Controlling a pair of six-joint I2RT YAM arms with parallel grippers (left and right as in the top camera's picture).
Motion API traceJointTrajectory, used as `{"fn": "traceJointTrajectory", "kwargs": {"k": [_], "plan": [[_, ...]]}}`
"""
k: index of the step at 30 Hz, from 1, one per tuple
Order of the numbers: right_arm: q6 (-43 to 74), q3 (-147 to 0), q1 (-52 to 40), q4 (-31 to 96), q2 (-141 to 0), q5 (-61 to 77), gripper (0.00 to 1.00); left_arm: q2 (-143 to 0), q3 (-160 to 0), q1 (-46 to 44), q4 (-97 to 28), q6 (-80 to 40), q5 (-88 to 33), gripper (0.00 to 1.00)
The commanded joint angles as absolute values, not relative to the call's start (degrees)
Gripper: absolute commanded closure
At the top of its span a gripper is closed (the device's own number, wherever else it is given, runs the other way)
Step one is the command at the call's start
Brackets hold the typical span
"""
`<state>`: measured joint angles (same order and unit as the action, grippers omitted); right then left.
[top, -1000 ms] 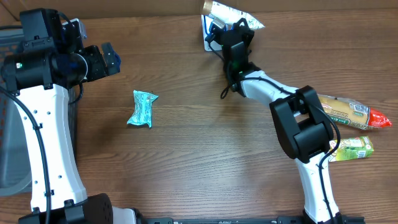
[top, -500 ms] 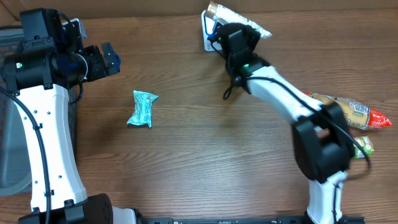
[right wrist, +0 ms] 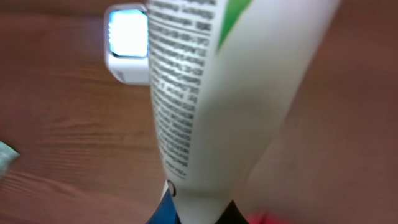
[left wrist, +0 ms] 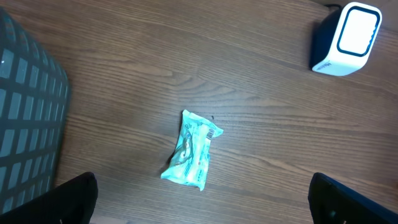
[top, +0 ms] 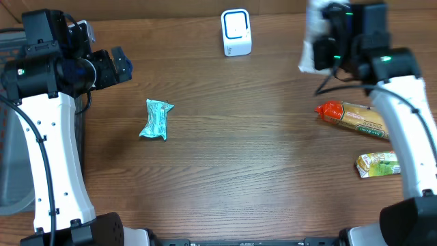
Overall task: Scan the item barcode
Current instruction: 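Carry the white tube right and place it on the spaghetti pack, then move the right gripper left to the mint-green packet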
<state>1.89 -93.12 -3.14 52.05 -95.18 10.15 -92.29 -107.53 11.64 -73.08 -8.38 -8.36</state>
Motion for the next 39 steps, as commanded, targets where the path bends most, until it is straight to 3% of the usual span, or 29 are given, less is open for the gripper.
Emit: {"fn": "traceJointTrajectory", "kwargs": {"k": [1, 5, 12, 19, 24, 25, 28, 31, 34, 39], "plan": [[24.12, -93.73, 2.76, 56.42, -95.33, 14.39, 0.96, -92.14, -108.49, 11.6, -73.08, -7.05, -8.43, 0.0], [36.23, -91.9, 8.21, 59.18, -97.14, 9.3, 0.96, -92.14, -108.49, 11.6, -73.08, -7.05, -8.43, 0.0], [67.72, -82.91, 11.99, 54.37, -100.73, -0.12, 0.96, -92.14, -108.49, 11.6, -73.08, -7.05, -8.43, 0.0], [72.27, -73.97, 12.12, 37.39, -103.7, -5.5, 0.96, -92.14, -108.49, 11.6, -73.08, -7.05, -8.43, 0.0], [71.48, -72.27, 12.12, 37.1, -103.85, -5.54, 0.95, -92.14, -108.49, 11.6, -73.08, -7.05, -8.43, 0.0], [70.57, -72.27, 12.12, 37.47, -103.85, -5.52, 0.86, -92.14, -108.49, 11.6, -73.08, -7.05, -8.43, 0.0], [65.87, -72.36, 12.14, 38.26, -103.83, -4.67, 0.72, -92.14, -108.49, 11.6, -73.08, -7.05, -8.43, 0.0], [52.82, -73.49, 12.14, 38.35, -103.33, -0.78, 0.38, -92.14, -108.49, 11.6, -73.08, -7.05, -8.43, 0.01], [44.58, -76.36, 12.14, 41.63, -102.39, 1.65, 0.16, -92.14, -108.49, 11.6, -73.08, -7.05, -8.43, 0.01], [38.35, -83.15, 11.62, 50.24, -99.98, 3.6, 0.12, -92.14, -108.49, 11.6, -73.06, -7.05, -8.43, 0.01]]}}
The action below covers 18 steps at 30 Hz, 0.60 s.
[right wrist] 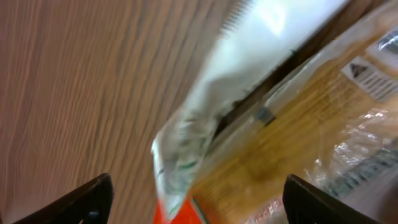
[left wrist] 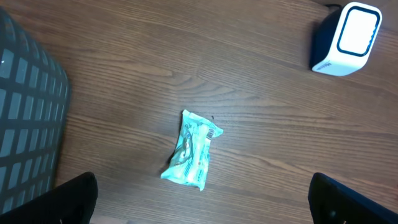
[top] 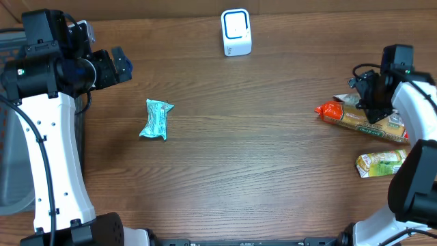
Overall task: Scan the item barcode
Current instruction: 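Move the right gripper left to the mint-green packet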
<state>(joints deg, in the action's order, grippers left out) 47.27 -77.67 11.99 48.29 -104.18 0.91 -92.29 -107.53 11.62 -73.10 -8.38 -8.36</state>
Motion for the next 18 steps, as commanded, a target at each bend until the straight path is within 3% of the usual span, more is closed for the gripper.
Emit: {"fn": "traceJointTrajectory", "kwargs": {"k": [1, 6, 18], "plan": [[35.53, -84.73, 11.11, 51.37, -99.57, 6.13, 0.12, -92.14, -108.49, 11.6, -73.08, -7.05, -8.43, 0.0], [25.61, -88.49, 4.78, 51.57, -98.91, 17.52, 0.12, -92.14, -108.49, 11.6, -73.08, -7.05, -8.43, 0.0], [22.41, -92.9, -29.02, 36.88, -109.89, 15.53, 0.0, -92.14, -108.49, 11.6, -73.08, -7.05, -8.43, 0.0]]}}
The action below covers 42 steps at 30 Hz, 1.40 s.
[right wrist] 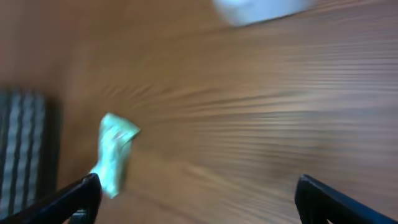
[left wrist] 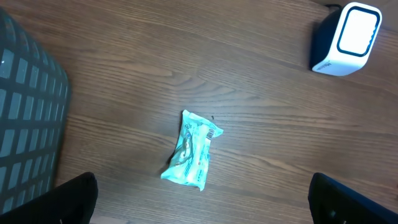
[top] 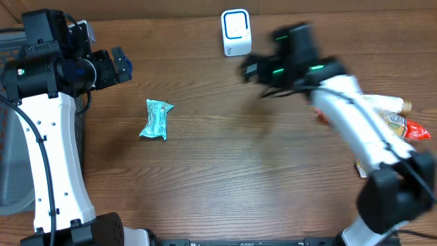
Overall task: Scan the item barcode
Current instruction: 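Move the right gripper left to the mint-green packet, then grasp the mint-green packet and drag it toward the scanner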
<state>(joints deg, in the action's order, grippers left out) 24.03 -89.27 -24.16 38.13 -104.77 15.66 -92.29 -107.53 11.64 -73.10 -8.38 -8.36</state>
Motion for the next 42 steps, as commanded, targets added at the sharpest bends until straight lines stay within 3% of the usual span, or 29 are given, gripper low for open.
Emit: {"fn": "traceJointTrajectory", "kwargs": {"k": [1, 6, 14, 28, 29, 37, 42], "plan": [[21.98, -94.8, -30.87, 36.75, -111.9, 15.55, 0.0, -92.14, -108.49, 11.6, -73.08, -7.05, -8.43, 0.01], [15.66, -106.02, -39.16, 36.6, -123.59, 14.72, 0.0, -92.14, -108.49, 11.6, -73.08, -7.05, -8.43, 0.01], [3.36, -113.01, -49.78, 32.71, -135.87, -0.93, 0.0, -92.14, -108.49, 11.6, -73.08, -7.05, -8.43, 0.01], [1.52, -112.9, -53.84, 24.08, -141.21, -2.55, 0.0, -92.14, -108.49, 11.6, -73.08, -7.05, -8.43, 0.01], [2.0, -112.88, -53.78, 24.1, -141.21, -2.59, 0.05, -92.14, -108.49, 11.6, -73.08, -7.05, -8.43, 0.0], [7.44, -112.84, -53.45, 26.65, -141.21, -2.48, 0.75, -92.14, -108.49, 11.6, -73.08, -7.05, -8.43, 0.0], [12.64, -113.14, -53.36, 34.44, -141.12, 1.23, 0.83, -92.14, -108.49, 11.6, -73.08, -7.05, -8.43, 0.01]]}}
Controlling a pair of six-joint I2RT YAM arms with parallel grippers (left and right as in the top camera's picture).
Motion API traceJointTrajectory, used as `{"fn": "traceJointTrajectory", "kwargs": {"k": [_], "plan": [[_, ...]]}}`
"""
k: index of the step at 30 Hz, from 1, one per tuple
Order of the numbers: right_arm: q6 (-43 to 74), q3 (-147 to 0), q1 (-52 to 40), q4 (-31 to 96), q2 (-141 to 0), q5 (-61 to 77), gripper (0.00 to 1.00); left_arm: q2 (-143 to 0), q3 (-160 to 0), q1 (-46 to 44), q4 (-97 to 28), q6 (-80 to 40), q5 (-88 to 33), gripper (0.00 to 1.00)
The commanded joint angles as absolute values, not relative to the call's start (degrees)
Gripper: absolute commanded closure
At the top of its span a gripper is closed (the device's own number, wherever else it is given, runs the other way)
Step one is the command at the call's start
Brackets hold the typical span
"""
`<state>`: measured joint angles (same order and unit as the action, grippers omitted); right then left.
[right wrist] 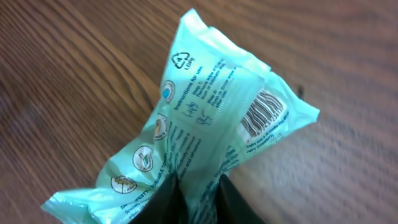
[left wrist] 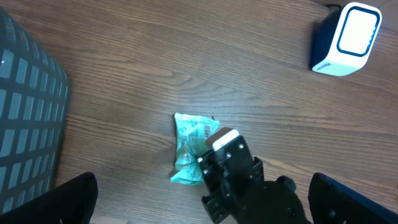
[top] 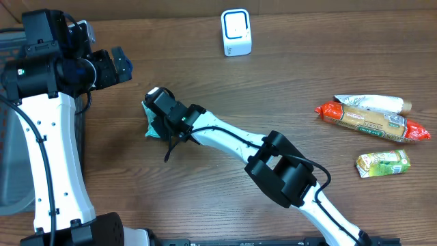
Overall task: Scan the item barcode
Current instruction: 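Grasp the mint-green packet and drag it toward the scanner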
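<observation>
The teal packet [top: 151,121] lies on the wooden table left of centre, its barcode [right wrist: 264,118] facing up. My right gripper [right wrist: 194,194] is shut on the packet's lower middle, both dark fingers pinching the film. In the left wrist view the packet [left wrist: 186,146] shows with the right gripper's body over its lower right. The white scanner [top: 236,32] stands at the back centre, also the scanner [left wrist: 348,37]. My left gripper [top: 120,63] hangs open high at the far left, holding nothing.
A white tube [top: 369,102], an orange-red package [top: 372,119] and a green-yellow packet [top: 382,164] lie at the right. A grey mesh basket [left wrist: 25,124] stands at the left edge. The right arm [top: 225,140] stretches across the table's middle.
My right gripper was open over the table near the scanner; now it is down at the left, shut on the teal packet, which has shifted slightly. The left arm has not moved.
My right gripper first held the white tube up at the back right, facing the scanner. Then it stood open over the tube, laid beside the orange-red package. Then it was open mid-table, and now it is shut on the teal packet.
</observation>
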<state>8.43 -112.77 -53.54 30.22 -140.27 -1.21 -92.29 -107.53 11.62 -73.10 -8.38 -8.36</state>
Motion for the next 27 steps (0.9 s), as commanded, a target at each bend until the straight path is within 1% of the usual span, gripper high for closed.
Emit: {"fn": "traceJointTrajectory", "kwargs": {"k": [1, 3, 8, 11, 12, 13, 14, 17, 18, 19, 23, 26, 27], "plan": [[14.76, -113.71, -53.15, 37.39, -141.01, 2.0, 0.83, -92.14, -108.49, 11.6, -73.08, -7.05, -8.45, 0.0], [17.61, -114.93, -52.49, 42.35, -140.79, 3.7, 0.84, -92.14, -108.49, 11.6, -73.08, -7.05, -8.43, 0.0], [20.88, -119.96, -49.12, 56.64, -140.59, 7.01, 0.9, -92.14, -108.49, 11.6, -73.08, -7.05, -8.43, 0.0], [20.99, -123.24, -45.82, 65.8, -140.59, 6.94, 0.89, -92.14, -108.49, 11.6, -73.08, -7.05, -8.43, 0.0], [20.32, -124.07, -44.71, 68.16, -140.59, 6.87, 0.85, -92.14, -108.49, 11.6, -73.08, -7.05, -8.43, 0.0], [18.57, -125.03, -43.29, 70.89, -140.59, 6.55, 0.78, -92.14, -108.49, 11.6, -73.08, -7.05, -8.43, 0.01], [17.06, -125.64, -42.24, 72.77, -140.59, 6.26, 0.74, -92.14, -108.49, 11.6, -73.08, -7.05, -8.43, 0.01], [9.1, -127.11, -37.91, 78.56, -140.59, 5.21, 0.58, -92.14, -108.49, 11.6, -73.08, -7.05, -8.43, 0.0], [6.33, -127.2, -36.34, 79.59, -140.59, 4.99, 0.44, -92.14, -108.49, 11.6, -73.08, -7.05, -8.43, 0.0], [4.21, -127.2, -34.61, 79.94, -140.59, 5.1, 0.33, -92.14, -108.49, 11.6, -73.08, -7.05, -8.43, 0.0], [-0.23, -128.75, -30.06, 81.01, -140.57, 6.17, 0.3, -92.14, -108.49, 11.6, -73.08, -7.05, -8.43, 0.0], [-1.19, -132.94, -27.97, 83.55, -140.57, 7.66, 0.29, -92.14, -108.49, 11.6, -73.08, -7.05, -8.43, 0.0], [-3.36, -134.54, -27.64, 84.51, -140.57, 9.47, 0.29, -92.14, -108.49, 11.6, -73.08, -7.05, -8.43, 0.0]]}}
